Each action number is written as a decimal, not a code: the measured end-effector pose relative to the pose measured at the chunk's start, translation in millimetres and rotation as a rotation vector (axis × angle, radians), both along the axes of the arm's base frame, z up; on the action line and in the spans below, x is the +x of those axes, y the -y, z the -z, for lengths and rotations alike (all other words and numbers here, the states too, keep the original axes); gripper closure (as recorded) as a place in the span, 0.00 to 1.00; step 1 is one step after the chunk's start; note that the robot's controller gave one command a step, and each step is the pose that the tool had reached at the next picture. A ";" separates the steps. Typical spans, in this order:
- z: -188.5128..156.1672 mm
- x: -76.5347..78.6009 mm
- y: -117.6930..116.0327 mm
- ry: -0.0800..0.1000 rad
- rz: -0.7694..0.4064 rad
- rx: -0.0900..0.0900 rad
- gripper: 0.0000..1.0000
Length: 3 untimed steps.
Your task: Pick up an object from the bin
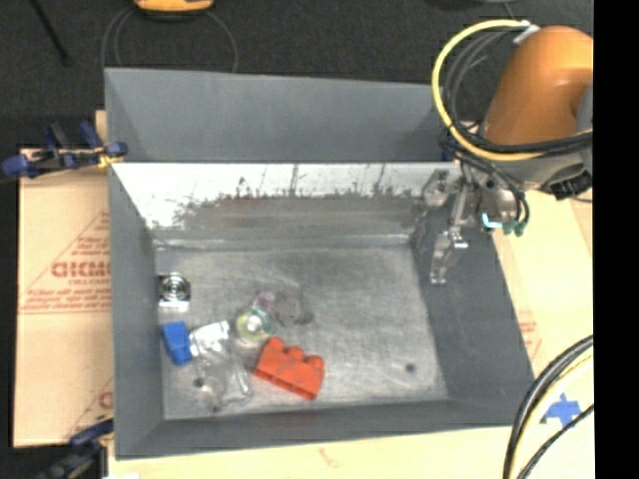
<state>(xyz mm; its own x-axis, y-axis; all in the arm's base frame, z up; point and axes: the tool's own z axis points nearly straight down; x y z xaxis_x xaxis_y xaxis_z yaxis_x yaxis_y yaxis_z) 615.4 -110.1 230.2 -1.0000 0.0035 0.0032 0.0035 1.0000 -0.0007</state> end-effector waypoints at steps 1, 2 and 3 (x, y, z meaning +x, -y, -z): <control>84.7 30.5 -61.1 0.000 0.047 0.004 0.00; 114.5 32.3 -157.7 0.001 0.242 0.004 0.00; 148.6 -42.9 -230.5 0.001 0.076 0.002 0.00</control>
Offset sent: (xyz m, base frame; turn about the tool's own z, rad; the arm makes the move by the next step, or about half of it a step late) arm 0.0306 0.0578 -0.0804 0.0518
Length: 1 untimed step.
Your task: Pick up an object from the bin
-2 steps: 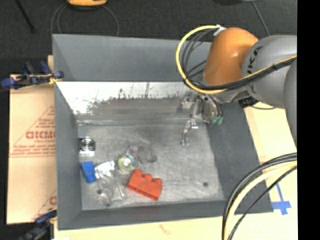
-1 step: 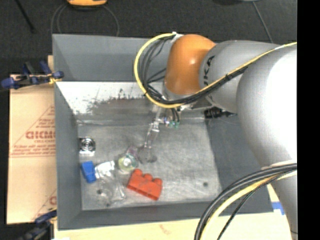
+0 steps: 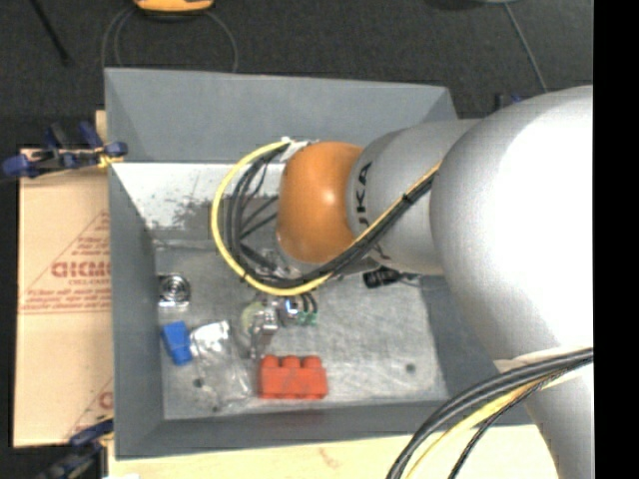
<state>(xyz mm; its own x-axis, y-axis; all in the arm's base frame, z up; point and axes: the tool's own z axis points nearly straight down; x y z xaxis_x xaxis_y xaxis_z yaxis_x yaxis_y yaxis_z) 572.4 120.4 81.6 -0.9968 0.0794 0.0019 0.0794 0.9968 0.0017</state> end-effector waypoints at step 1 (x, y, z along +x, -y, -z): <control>6.9 -7.7 27.1 0.018 0.046 0.003 0.00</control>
Offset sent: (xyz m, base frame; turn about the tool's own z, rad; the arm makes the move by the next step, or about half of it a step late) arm -0.0124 -0.0279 -0.0116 0.0439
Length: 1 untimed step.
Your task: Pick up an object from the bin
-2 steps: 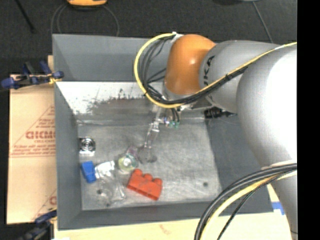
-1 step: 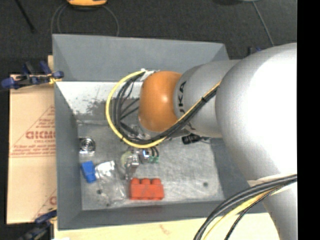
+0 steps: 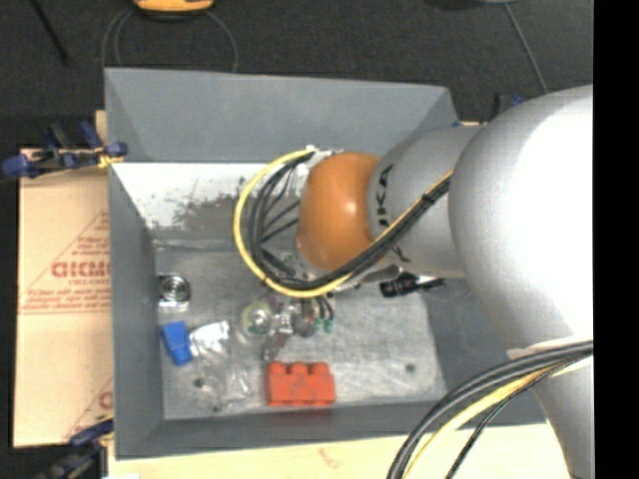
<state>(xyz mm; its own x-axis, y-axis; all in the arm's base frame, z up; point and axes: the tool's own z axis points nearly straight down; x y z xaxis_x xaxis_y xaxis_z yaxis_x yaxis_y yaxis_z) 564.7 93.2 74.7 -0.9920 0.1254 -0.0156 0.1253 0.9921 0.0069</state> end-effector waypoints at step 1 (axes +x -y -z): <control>-1.5 0.4 0.2 -0.002 -0.002 -0.002 1.00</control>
Offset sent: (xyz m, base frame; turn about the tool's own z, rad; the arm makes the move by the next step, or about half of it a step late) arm 0.0000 0.0000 0.0000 0.0000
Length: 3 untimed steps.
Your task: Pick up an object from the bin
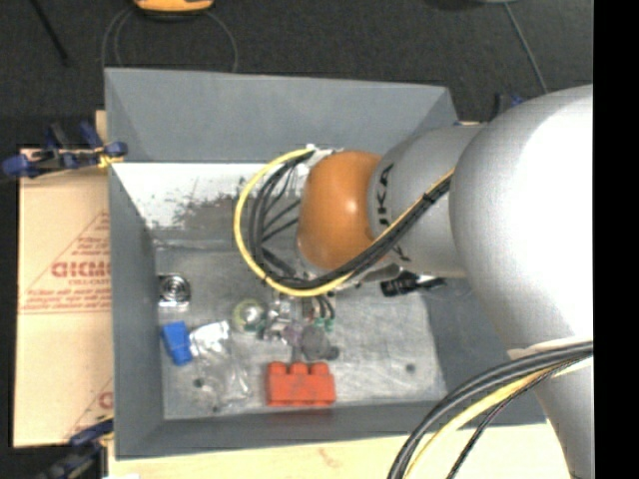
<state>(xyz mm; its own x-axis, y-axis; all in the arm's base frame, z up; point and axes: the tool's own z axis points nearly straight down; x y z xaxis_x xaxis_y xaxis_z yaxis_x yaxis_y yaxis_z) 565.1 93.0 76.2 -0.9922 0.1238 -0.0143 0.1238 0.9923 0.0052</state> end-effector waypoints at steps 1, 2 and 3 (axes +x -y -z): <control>-159.2 57.0 24.0 -0.002 -0.761 -0.012 1.00; -86.6 70.3 20.3 -0.014 -0.572 -0.006 1.00; -80.1 29.8 -50.7 -0.013 -0.503 -0.002 1.00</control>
Offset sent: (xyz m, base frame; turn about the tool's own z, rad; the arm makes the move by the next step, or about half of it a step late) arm 0.0544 -0.0228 0.1557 -0.7640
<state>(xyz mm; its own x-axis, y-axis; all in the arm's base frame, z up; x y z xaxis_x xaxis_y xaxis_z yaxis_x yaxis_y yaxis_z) 594.9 143.7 156.3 -0.9293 -0.3694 -0.0013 -0.3694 0.9293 0.0045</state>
